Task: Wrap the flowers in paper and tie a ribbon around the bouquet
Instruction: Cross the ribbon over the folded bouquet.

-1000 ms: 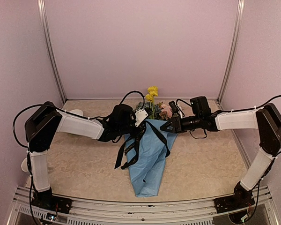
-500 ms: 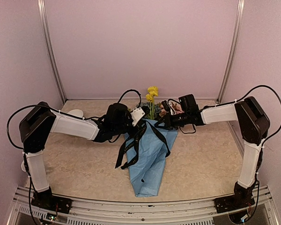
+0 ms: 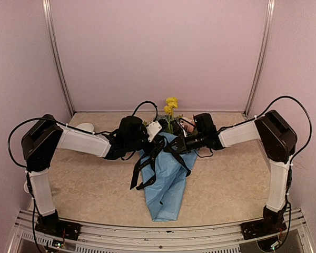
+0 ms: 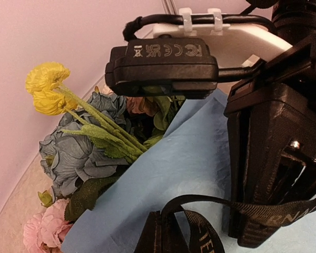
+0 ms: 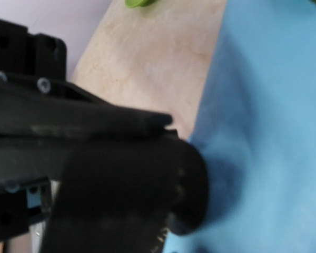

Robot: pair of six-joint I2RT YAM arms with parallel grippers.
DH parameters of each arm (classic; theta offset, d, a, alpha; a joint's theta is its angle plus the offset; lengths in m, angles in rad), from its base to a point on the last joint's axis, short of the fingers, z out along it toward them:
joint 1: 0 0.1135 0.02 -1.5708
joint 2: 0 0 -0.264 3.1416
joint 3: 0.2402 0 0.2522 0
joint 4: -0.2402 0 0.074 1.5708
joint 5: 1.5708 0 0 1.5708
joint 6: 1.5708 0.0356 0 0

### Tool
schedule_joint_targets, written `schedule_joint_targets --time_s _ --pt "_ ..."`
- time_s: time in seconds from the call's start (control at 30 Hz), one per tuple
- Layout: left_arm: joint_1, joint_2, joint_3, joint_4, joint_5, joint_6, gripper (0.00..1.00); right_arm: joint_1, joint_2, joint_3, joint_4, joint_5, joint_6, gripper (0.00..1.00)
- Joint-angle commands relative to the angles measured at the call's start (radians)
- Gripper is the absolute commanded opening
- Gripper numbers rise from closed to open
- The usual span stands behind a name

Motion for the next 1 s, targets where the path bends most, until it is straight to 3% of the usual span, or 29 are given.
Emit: schedule_joint_targets --time_s 0.0,0.2,0.3,0.6,0.67,0.77,0.87,0.97 --pt "0.009 -0.034 0.001 0.004 0.04 -0.033 0.0 0.019 0.013 -0.059 0.184 0.028 0.047 0.17" --pt "0.031 -0.041 0.003 0.007 0.128 -0.093 0.0 0.03 0.016 -0.12 0.403 0.11 0.149 0.3" --pt "0.04 -0.043 0.0 0.009 0.173 -0.121 0.0 0.038 0.024 -0.116 0.422 0.16 0.145 0.31" --pt "0.054 -0.029 0.016 -0.001 0.247 -0.157 0.0 0.045 0.086 -0.063 0.462 0.113 0.158 0.39" --pt "0.057 -0.029 0.018 0.001 0.261 -0.161 0.0 0.045 0.088 -0.057 0.459 0.115 0.153 0.36" --pt "0.06 -0.03 0.016 -0.002 0.266 -0.161 0.0 0.045 0.085 -0.059 0.457 0.13 0.147 0.14" --pt "0.063 -0.037 0.007 -0.005 0.265 -0.162 0.0 0.044 0.077 -0.073 0.464 0.155 0.152 0.01" --pt "0.072 -0.054 -0.012 -0.006 0.25 -0.164 0.0 0.035 0.056 -0.084 0.395 0.193 0.133 0.0"
